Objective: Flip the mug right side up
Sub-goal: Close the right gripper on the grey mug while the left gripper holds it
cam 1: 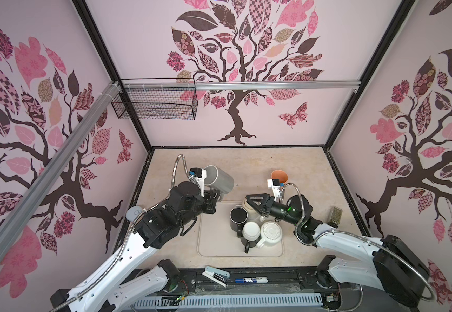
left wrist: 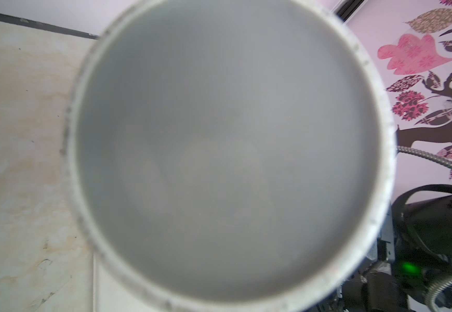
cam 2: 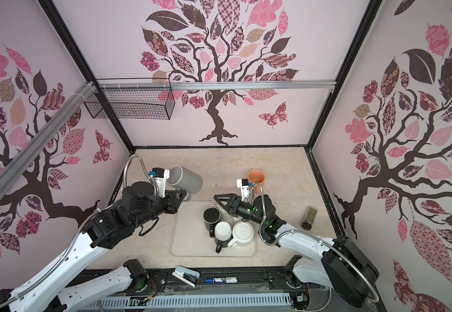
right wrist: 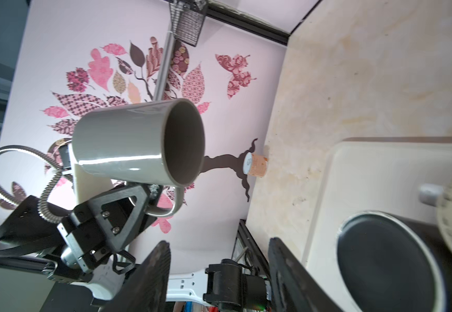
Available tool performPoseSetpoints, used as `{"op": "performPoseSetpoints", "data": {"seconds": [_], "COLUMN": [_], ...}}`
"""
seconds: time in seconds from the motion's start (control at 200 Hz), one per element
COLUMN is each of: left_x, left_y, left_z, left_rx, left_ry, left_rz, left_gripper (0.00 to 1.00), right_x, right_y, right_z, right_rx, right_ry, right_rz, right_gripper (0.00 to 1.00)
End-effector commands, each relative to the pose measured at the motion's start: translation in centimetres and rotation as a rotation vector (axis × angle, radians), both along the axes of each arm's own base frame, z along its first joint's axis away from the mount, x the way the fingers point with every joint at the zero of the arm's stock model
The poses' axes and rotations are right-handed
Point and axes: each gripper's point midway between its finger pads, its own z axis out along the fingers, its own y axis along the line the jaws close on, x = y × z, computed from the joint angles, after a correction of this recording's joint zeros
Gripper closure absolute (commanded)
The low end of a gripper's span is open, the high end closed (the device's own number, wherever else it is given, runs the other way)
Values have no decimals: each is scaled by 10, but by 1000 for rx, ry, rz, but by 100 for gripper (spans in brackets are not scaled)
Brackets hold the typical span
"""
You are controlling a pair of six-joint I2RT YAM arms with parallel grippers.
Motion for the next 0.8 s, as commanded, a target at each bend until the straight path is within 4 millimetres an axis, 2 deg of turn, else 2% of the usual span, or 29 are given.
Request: {"op": "performPoseSetpoints", "data": {"seconds": [0.0, 0.16, 0.44, 0.795], "left_x": [1, 4, 8, 6], "left_y": [-8, -9, -14, -19], "left_z": [72, 78, 80, 81], "left_rx": [-195, -220, -228, -258], "left_ry": [-147, -161, -170, -161], "left_rz": [-15, -7, -11, -32], "left_gripper": [100, 100, 100, 100], "right_x": [-9, -17, -31, -22], "right_y": [13, 27, 52, 62], "right_z": [51, 63, 61, 60], "right_rx": [170, 253, 252, 382], "right_ry": [-92, -92, -54, 23], "right_rz": [72, 138, 228, 263], "right_gripper": [40, 42, 43, 45]}}
